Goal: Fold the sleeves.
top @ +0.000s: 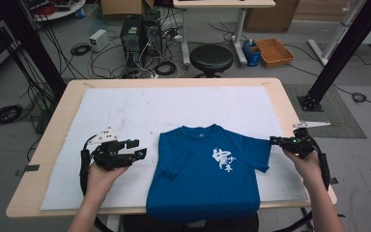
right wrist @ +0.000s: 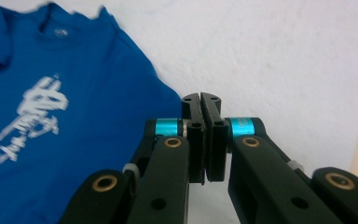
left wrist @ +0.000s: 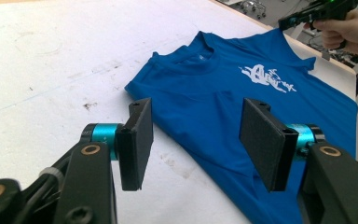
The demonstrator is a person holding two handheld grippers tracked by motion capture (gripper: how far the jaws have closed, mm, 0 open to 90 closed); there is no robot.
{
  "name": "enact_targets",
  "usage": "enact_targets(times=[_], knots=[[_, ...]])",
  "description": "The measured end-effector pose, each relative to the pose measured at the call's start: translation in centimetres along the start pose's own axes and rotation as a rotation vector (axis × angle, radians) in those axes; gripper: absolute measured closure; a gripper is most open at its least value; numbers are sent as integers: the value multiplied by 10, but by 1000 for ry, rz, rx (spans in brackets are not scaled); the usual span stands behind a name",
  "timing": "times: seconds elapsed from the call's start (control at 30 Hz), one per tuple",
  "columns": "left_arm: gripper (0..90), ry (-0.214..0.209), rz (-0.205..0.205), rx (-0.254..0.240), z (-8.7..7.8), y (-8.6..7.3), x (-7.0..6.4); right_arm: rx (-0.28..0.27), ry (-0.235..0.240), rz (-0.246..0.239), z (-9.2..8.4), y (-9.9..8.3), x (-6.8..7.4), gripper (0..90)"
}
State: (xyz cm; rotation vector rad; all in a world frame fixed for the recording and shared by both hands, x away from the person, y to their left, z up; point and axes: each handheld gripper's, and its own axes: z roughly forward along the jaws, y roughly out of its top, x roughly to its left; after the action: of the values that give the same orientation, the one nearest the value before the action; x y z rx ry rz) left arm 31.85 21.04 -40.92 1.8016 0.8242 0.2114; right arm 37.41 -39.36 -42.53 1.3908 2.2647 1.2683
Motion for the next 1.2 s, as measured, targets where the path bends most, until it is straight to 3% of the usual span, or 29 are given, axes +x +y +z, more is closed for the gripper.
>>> enact_targets(times=[0.33, 0.5, 0.63, 0.93, 1.07, 1.2], knots=[[446, -12, -4, 8, 1, -1, 0, -60, 81, -6, -3, 15, 28, 894], [446, -21, -12, 12, 3, -2, 2, -67, 126, -32, 4, 26, 55, 895], [446, -25, -10, 17, 4, -2, 2, -64, 127, -66, 11, 33, 78, 894], [446, -35, -10, 34, 8, -3, 0, -36, 79, -179, 42, 43, 135, 894], [446, -43, -9, 46, 12, -4, -1, -9, 77, -221, 58, 42, 152, 890], [446, -47, -11, 56, 15, -5, -2, 11, 96, -248, 68, 40, 162, 815]])
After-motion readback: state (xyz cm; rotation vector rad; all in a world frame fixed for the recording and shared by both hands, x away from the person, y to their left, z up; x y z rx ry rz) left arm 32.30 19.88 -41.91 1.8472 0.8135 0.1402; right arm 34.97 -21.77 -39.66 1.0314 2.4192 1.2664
